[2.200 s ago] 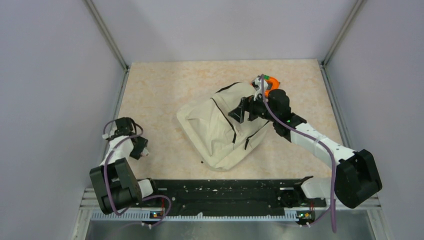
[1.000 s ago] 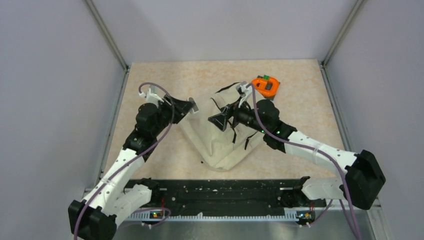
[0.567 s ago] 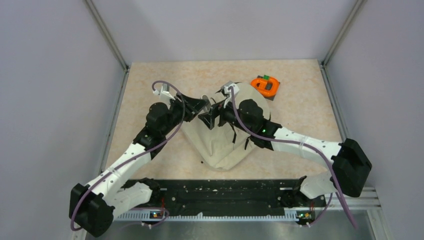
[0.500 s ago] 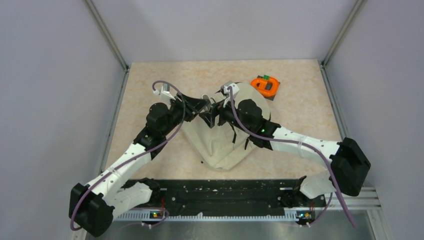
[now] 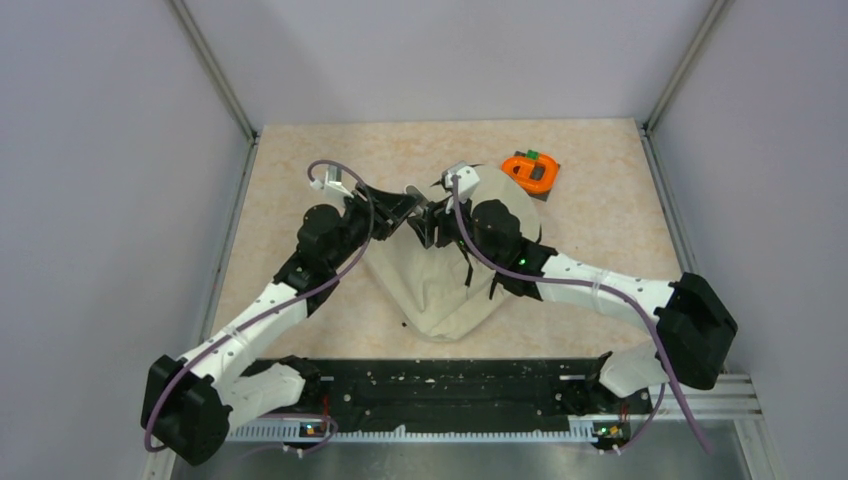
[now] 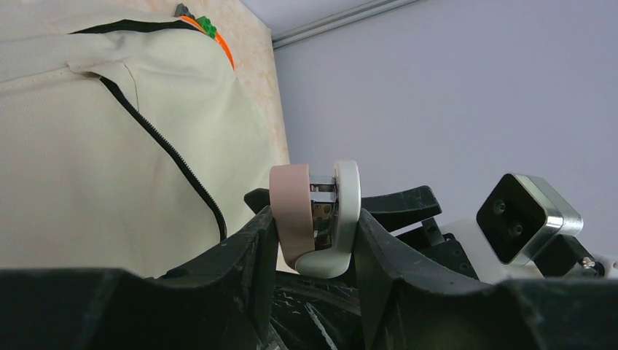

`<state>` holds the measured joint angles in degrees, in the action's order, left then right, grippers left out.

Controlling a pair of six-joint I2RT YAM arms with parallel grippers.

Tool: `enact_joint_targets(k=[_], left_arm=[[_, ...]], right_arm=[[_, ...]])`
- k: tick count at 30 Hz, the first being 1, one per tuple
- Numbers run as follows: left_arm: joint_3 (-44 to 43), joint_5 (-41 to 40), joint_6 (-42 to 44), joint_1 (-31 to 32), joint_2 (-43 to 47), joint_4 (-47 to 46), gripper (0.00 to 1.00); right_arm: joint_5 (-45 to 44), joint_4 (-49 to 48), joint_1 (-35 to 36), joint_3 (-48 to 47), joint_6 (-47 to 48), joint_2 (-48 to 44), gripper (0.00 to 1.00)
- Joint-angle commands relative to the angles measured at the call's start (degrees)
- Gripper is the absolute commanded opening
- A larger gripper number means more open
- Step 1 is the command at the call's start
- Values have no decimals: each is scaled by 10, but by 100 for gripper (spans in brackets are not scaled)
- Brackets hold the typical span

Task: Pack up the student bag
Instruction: Pick up the stationery from the corner of the board.

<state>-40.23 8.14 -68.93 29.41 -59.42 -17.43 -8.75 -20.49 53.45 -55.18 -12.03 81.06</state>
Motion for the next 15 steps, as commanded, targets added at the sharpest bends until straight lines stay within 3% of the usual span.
enact_joint_targets(k=[1,15], left_arm=[[2,20,-9,6,-6,-33,45],[9,25,-2,5,8,-18,46]], right_arm=[[-3,-54,3,-30,19,1,56],[31,-44,3,-31,98,-29,56]])
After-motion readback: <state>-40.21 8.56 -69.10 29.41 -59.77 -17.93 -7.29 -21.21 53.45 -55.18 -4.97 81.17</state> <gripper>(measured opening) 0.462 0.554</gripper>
